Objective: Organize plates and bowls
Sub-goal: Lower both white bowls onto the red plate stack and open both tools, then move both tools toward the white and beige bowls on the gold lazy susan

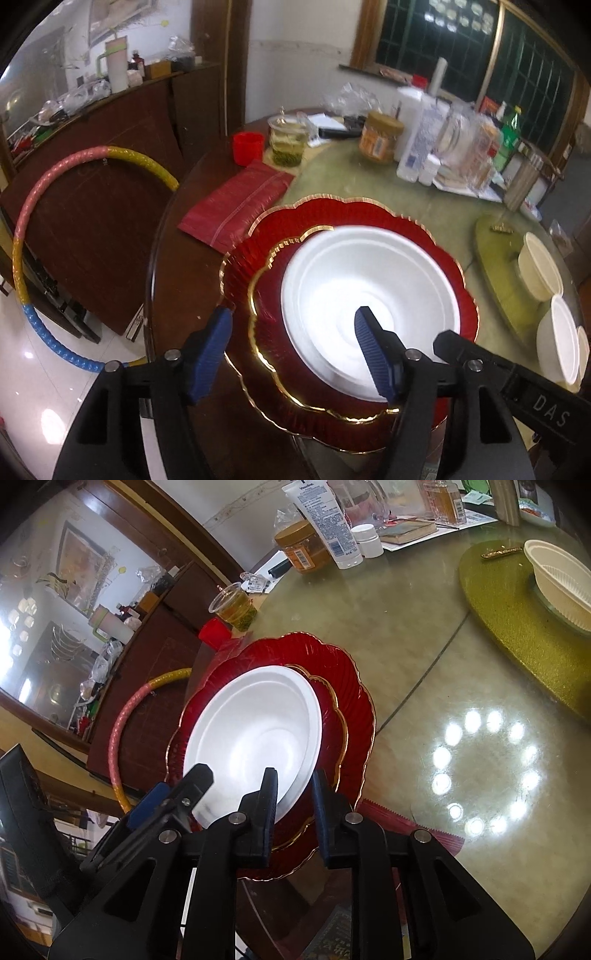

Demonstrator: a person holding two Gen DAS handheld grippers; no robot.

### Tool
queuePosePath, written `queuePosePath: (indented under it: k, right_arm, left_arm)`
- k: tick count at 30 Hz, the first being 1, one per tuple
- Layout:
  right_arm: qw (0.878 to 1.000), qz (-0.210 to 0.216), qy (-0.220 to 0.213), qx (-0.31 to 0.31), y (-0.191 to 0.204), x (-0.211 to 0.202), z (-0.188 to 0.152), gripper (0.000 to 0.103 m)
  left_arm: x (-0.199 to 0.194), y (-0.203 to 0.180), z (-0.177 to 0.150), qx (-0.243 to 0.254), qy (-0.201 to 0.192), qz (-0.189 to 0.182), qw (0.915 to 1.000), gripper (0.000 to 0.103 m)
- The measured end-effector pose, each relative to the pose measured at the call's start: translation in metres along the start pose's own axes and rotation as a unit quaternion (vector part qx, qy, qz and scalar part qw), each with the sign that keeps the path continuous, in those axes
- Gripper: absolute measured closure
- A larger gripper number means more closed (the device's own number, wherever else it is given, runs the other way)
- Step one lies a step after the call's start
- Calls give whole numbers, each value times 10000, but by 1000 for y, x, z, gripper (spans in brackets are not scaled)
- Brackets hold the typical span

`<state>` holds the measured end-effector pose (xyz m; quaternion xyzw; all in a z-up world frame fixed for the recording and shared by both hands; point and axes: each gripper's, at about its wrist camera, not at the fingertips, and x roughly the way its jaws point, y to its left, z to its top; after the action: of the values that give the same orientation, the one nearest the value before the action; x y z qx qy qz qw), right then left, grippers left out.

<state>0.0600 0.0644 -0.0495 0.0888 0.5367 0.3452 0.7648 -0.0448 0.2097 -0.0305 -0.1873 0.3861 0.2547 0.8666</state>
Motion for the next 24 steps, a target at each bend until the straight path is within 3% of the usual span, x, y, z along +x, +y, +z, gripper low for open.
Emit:
queuePosePath:
  k: [1,3,6,11,14,24]
  right_arm:
    - [10000,53,-19,14,-1,-2,0,81]
    - [9998,169,-99,55,-1,-7,0,45]
    - [9984,411,-366,106,-3,-18,-1,25]
    - [9983,324,-488,41,-4,-29,-2,19]
    - [9981,281,-545,42,-8,-36,-3,2]
    - [9955,223,-901,201,-38,-79,-10,1]
  left_arm:
    - [-4,1,1,-56,-94,45,9999,27]
    - [-11,3,2,-170,-306,102,9993,23]
    - [-24,5,4,-299,-660,138,9973,22]
    - [-35,3,6,-330,-897,77,9954,20]
    - [-38,-1,6,-282,-894,27,9956,19]
    - [-47,-38,4,155,-877,-347,9954,19]
